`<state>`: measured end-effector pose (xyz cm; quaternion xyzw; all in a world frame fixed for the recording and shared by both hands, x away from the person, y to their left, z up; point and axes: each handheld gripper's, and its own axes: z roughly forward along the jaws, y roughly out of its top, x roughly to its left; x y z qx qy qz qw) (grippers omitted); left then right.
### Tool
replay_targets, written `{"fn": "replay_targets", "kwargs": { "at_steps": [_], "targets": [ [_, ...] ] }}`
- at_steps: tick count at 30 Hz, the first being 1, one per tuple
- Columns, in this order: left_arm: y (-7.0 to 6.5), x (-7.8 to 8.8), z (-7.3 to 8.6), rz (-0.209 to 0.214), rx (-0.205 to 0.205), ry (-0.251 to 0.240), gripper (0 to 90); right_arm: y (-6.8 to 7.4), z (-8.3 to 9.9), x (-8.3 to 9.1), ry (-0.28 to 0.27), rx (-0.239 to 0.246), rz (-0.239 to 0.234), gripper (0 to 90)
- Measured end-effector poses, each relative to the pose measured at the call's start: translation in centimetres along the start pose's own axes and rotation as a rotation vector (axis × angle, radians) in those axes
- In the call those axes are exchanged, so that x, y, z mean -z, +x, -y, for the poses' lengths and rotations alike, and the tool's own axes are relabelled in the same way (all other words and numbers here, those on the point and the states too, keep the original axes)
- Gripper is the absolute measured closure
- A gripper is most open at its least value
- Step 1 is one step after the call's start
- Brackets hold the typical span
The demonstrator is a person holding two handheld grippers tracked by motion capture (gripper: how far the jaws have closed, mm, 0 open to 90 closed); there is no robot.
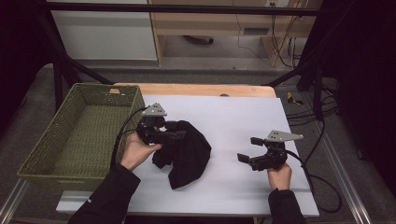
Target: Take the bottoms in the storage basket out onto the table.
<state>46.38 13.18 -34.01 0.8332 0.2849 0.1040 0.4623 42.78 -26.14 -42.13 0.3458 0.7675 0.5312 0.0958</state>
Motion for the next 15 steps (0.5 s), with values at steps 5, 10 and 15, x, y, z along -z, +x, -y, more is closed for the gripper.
{"fn": "replay_targets", "kwargs": {
  "at_steps": [5,10,15],
  "targets": [
    [-0.2,0.8,-0.1,-0.02,-0.008,-0.039,26.5,0.0,0.0,0.0,-0.003,0.0,0.001,3.9],
    [-0.4,1.5,-0.3,-0.036,-0.007,-0.042,8.5,0.0,0.0,0.0,-0.003,0.001,-0.001,3.9],
    [-0.6,2.1,-0.1,-0.024,-0.009,-0.038,3.9,0.0,0.0,0.0,0.0,-0.001,-0.001,3.9]
  ]
}}
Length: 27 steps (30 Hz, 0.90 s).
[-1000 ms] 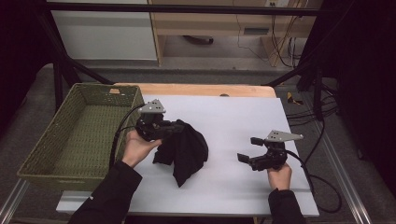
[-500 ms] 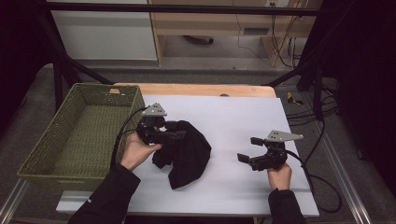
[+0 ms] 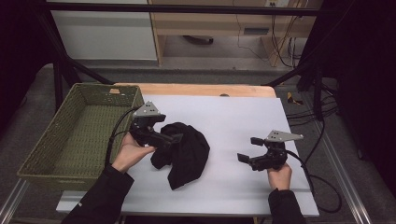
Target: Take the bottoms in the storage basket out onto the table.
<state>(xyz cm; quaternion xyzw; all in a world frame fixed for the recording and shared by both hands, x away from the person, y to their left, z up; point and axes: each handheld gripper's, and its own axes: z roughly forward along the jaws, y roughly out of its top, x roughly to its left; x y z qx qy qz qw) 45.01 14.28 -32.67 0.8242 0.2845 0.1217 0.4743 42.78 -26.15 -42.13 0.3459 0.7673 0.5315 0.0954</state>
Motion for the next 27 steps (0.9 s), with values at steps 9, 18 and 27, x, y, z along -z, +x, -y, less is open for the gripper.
{"fn": "replay_targets", "kwargs": {
  "at_steps": [9,18,27],
  "targets": [
    [-0.4,1.5,-0.1,-0.016,-0.016,-0.004,3.1,0.0,0.0,0.0,-0.001,-0.001,0.001,3.9],
    [-0.4,3.3,0.2,-0.034,-0.022,-0.009,3.1,0.0,0.0,0.1,-0.003,-0.002,0.0,3.9],
    [-0.2,4.5,1.1,-0.051,-0.023,-0.009,3.2,0.0,0.0,0.1,-0.002,-0.004,-0.001,3.9]
  ]
}}
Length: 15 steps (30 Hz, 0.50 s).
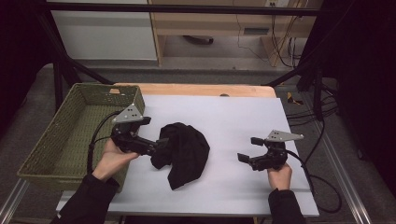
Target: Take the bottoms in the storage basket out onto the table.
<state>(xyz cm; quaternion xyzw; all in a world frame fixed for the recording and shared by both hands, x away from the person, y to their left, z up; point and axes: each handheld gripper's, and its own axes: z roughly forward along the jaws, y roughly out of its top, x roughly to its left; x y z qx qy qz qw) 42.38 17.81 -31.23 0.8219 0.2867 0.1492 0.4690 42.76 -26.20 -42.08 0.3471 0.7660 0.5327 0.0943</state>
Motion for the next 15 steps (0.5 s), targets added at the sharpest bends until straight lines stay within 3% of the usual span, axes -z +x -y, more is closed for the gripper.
{"fn": "replay_targets", "kwargs": {
  "at_steps": [15],
  "targets": [
    [1.6,1.9,2.6,-0.036,0.023,-0.001,3.2,0.0,0.0,0.0,0.002,0.0,0.0,3.9]
  ]
}}
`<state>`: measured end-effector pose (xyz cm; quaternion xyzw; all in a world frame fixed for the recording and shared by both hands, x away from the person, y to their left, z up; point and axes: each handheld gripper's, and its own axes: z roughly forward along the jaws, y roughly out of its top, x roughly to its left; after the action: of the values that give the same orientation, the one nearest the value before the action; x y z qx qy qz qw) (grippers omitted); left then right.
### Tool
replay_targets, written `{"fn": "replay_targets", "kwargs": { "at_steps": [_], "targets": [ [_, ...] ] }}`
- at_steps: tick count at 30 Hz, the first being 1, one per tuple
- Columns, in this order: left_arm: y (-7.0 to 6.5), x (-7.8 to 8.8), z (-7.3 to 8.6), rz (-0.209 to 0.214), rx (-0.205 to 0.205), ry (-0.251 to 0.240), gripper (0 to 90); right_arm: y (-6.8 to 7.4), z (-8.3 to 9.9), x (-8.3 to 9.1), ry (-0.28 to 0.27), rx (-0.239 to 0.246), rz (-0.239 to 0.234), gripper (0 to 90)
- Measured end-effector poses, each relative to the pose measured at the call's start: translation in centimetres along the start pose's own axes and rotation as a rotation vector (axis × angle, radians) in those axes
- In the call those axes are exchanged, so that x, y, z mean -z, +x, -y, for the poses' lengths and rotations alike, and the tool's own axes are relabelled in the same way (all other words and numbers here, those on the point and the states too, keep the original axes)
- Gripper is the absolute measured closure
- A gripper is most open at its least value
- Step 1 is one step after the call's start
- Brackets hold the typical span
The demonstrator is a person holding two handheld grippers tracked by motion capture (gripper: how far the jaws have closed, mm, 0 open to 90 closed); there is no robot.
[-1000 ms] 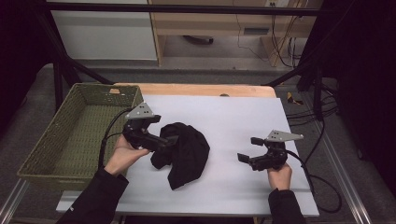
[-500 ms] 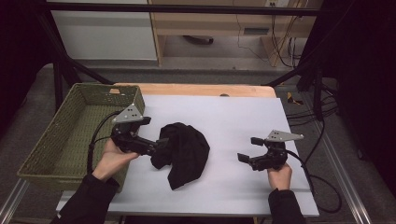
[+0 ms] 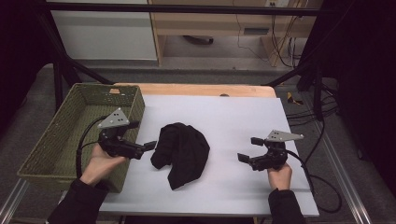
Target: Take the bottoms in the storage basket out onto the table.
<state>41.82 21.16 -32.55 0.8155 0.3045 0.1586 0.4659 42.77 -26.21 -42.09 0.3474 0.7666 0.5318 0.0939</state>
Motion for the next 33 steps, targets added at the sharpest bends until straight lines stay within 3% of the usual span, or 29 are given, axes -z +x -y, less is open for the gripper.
{"fn": "replay_targets", "kwargs": {
  "at_steps": [19,33],
  "targets": [
    [3.6,1.7,4.0,-0.076,0.064,0.022,3.9,0.0,0.0,-0.1,0.005,0.0,0.004,3.9],
    [4.8,2.3,5.5,-0.097,0.096,0.026,4.6,0.0,0.1,-0.1,0.011,0.0,0.002,3.9]
  ]
}}
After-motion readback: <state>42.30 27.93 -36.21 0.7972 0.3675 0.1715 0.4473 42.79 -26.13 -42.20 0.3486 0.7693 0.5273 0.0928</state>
